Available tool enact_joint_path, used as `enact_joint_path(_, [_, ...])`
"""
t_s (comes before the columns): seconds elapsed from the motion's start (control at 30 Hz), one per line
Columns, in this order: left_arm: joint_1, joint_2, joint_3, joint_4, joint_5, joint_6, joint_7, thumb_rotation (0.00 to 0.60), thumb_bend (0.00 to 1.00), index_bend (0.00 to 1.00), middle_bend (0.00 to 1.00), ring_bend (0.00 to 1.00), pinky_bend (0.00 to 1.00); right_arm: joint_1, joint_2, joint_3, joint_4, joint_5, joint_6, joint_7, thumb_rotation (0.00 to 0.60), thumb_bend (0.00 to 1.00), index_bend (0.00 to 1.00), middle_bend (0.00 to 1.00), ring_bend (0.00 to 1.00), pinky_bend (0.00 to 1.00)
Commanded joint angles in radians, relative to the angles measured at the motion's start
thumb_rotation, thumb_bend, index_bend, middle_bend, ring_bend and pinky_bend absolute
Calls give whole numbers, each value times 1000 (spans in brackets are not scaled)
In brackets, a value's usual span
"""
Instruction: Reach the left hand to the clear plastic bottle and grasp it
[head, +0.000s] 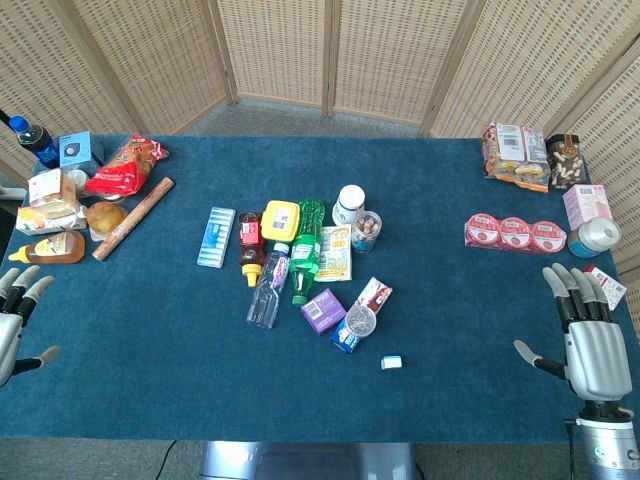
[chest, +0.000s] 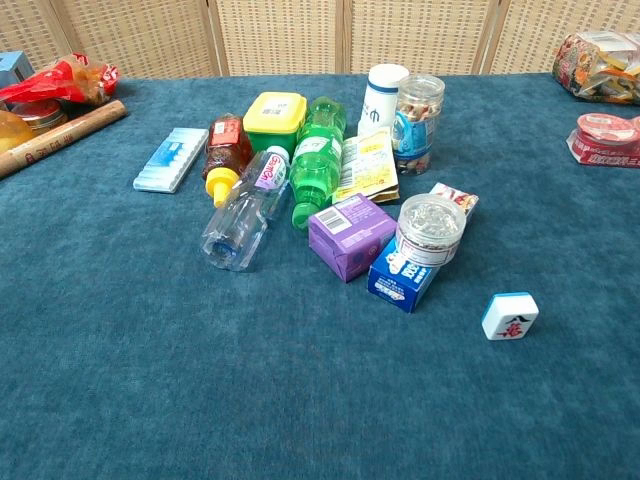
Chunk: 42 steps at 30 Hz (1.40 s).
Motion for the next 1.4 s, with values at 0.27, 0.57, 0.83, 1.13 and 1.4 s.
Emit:
enact_joint_path(0.27, [-9,-16,9,34,34,-15,-39,600,12,154,0,0,0,1,2,-3,-6,-3,-6,-3,600,0,0,0,0,0])
enact_joint_path(0.57, [-164,-178,24,379,369,-13,-184,600,0,106,0,0,38,-1,3,-1,-13,-1,-5,-9,600,0,0,0,0,0])
enact_joint_path(0.83, [-335,-295,54,520,544,-96,-217,600,0,99,0,0,81,-2,4,-2,-19,-5,-3,-9,600,0,0,0,0,0])
enact_joint_path(1.13, [-468,-390,58,602,543,-242,-206,600,0,99,0,0,123,-8,19,2,-27,-10,10,16,600,0,0,0,0,0])
enact_joint_path(1.4, [-547,-466,52,677,516,-302,-193,600,0,99,0,0,128,-12,31,8,-32,-8,17,41,600,0,0,0,0,0])
